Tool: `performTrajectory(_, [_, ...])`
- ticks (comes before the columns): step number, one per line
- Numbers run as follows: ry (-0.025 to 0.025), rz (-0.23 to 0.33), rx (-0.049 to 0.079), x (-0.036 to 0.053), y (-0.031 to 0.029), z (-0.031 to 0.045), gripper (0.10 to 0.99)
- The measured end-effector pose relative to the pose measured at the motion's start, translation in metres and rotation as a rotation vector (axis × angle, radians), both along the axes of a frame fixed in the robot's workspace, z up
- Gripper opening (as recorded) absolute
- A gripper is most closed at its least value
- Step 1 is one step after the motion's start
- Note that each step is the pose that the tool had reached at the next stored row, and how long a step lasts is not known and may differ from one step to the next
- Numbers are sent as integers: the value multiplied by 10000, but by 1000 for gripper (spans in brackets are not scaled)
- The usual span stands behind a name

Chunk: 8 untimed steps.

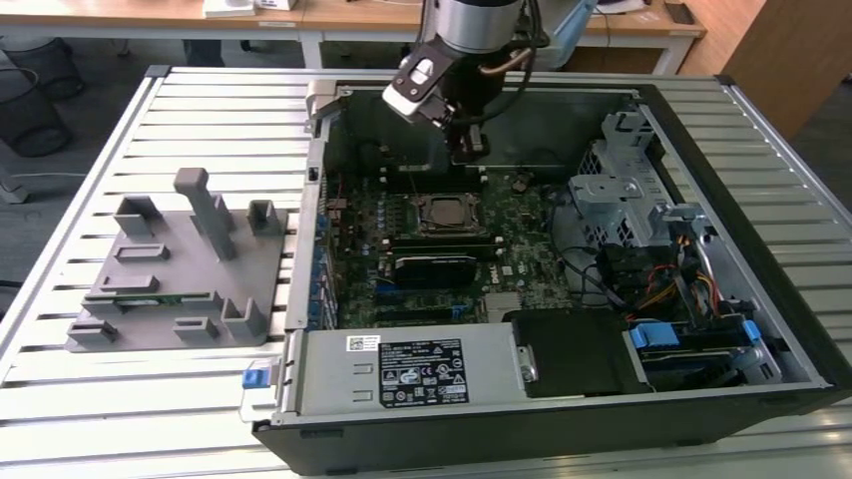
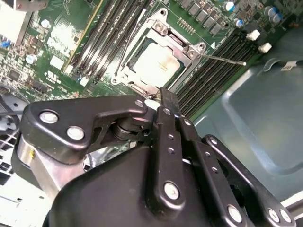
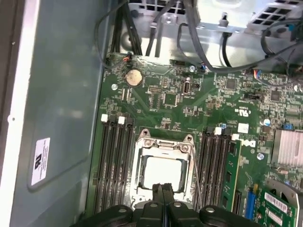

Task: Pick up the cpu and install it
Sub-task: 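Install the first cpu locking lever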

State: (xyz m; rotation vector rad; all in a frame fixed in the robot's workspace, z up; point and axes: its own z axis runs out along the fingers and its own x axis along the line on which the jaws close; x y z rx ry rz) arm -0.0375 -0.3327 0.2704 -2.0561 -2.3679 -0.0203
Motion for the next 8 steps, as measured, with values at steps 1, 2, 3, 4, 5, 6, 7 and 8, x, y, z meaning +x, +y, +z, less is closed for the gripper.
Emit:
performTrajectory(1, [1, 178, -1, 0, 0, 0, 106])
performTrajectory(2, [1, 369, -2, 0, 0, 0, 106])
performTrajectory(3, [2, 551, -3, 0, 0, 0, 106])
performTrajectory(4, [2, 736, -2, 0, 0, 0, 106])
performTrajectory(5, [2, 916, -3, 0, 0, 0, 106])
performTrajectory(6, [1, 1095, -2, 0, 0, -1, 106])
performTrajectory(7, [1, 1455, -2, 0, 0, -2, 106])
performTrajectory(8, [1, 1635, -1, 0, 0, -3, 106])
